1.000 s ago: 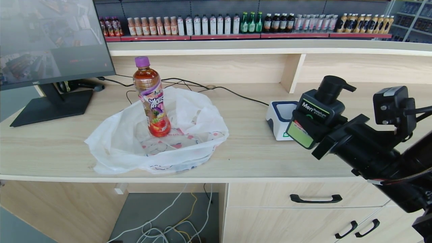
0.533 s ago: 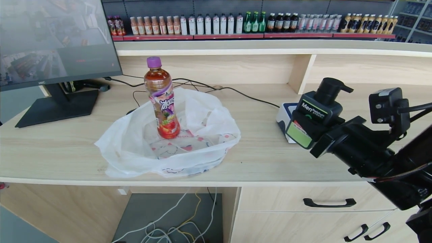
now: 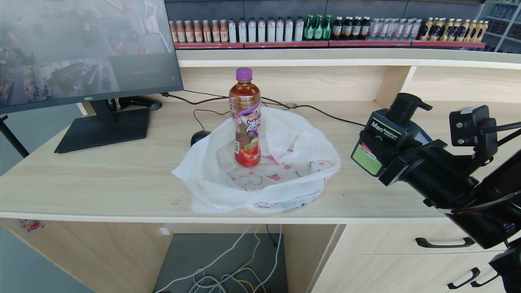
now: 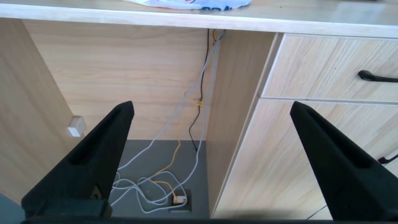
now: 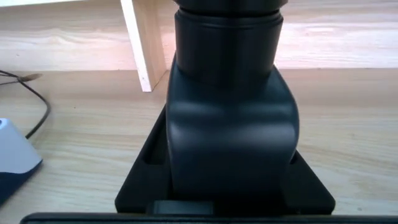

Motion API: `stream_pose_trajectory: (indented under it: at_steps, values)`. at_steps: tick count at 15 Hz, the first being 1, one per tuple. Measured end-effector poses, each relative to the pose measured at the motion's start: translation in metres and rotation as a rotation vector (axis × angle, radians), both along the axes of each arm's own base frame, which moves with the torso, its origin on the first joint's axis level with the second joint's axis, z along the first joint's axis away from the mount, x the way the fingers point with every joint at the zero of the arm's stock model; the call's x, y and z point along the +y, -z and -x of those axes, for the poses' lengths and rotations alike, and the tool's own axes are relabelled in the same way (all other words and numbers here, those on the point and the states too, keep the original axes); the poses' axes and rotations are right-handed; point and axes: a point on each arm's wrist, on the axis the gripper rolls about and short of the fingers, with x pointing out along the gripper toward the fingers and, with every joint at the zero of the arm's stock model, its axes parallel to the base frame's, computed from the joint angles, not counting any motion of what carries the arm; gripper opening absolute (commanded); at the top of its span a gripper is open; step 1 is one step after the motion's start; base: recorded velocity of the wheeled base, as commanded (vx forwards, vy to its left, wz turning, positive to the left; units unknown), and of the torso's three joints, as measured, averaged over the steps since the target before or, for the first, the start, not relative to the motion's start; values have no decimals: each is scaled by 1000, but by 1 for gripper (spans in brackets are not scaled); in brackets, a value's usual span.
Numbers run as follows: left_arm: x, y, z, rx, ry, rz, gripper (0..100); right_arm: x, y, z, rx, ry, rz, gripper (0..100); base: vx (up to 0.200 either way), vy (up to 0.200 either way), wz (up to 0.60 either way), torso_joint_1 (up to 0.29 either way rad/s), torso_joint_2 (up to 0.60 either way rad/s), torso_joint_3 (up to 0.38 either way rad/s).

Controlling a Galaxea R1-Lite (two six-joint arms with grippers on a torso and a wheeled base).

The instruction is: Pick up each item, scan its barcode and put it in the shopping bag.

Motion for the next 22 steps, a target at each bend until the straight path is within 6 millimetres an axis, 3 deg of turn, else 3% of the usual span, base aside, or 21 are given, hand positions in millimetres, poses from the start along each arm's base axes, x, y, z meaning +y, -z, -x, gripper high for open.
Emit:
stream_pose_trajectory:
  at_steps: [4, 8, 10, 13, 17, 22]
  values:
    - [0, 0, 0, 0, 0, 0, 100, 24, -36, 43, -99, -131, 33, 0, 0, 0, 0, 0, 0, 0]
    - [0, 0, 0, 0, 0, 0, 100, 48, -45, 103, -117, -254, 72, 0, 0, 0, 0, 0, 0, 0]
    - [0, 0, 0, 0, 0, 0, 100, 49, -46, 122, -122, -281, 84, 0, 0, 0, 0, 0, 0, 0]
    - [0, 0, 0, 0, 0, 0, 100, 45, -44, 136, -170, -287, 75, 0, 0, 0, 0, 0, 0, 0]
    - [0, 0, 0, 0, 0, 0, 100, 43, -17, 154, -179, -310, 115, 0, 0, 0, 0, 0, 0, 0]
    - [0, 0, 0, 1, 0, 0, 100, 53, 3, 172, -218, -406, 293, 0, 0, 0, 0, 0, 0, 0]
